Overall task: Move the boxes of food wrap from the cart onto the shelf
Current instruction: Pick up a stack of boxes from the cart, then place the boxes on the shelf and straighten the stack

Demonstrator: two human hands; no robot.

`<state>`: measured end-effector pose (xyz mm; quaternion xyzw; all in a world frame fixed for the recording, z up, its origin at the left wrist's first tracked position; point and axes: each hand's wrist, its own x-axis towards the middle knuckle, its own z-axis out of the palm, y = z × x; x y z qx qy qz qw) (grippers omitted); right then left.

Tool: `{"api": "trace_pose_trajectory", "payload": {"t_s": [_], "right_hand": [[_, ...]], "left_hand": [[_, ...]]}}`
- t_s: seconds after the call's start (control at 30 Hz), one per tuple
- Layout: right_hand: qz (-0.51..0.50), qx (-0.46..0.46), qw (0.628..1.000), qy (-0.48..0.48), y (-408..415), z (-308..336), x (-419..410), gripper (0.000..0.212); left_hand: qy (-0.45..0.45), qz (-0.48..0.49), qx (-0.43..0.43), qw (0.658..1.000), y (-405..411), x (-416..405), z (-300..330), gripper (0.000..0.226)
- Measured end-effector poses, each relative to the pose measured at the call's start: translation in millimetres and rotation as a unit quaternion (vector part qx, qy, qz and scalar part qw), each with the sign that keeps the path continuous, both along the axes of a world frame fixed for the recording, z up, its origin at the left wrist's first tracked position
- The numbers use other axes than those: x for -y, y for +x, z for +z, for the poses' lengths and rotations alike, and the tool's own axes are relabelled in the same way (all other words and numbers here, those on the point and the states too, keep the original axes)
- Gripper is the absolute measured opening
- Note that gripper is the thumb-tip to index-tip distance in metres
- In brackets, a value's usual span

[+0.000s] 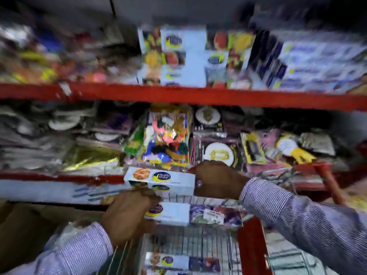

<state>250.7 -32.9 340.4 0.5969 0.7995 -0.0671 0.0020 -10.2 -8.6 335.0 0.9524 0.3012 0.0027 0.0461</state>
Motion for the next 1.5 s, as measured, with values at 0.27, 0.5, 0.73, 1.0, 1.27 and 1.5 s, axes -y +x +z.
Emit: {"api": "trace_pose_trajectory", "payload": {"t_s": [0.27, 0.5, 0.73, 1.0, 1.27, 1.5], "right_hand": [[0.012, 0.049, 0.994, 0.101, 1, 204, -17, 0.042], [-0.035, 0.025, 0.992, 0.121, 26, 275, -52, 0.029], [-0.105, 0.048, 0.989, 0.093, 53, 265, -119, 0.039], [-0.137, 0.018, 0.987, 0.083, 64, 237, -167, 0.042], [-0.162, 0.0, 0.981, 0.105, 92, 200, -197, 0.046], [-0.181, -0.008, 0.974, 0.137, 78, 219, -180, 0.026]], "left_hand": [[0.094, 0.023, 0.065, 0.993, 17, -19, 159, 0.072], [0.156, 0.035, 0.081, 0.984, 41, -52, 235, 0.064], [0.131, 0.054, 0.087, 0.986, 54, -88, 252, 0.059], [0.095, 0.05, 0.079, 0.991, 56, -112, 242, 0.062], [0.086, 0.051, 0.092, 0.991, 62, -129, 233, 0.064], [0.092, 0.062, 0.088, 0.99, 72, -136, 230, 0.06]]}}
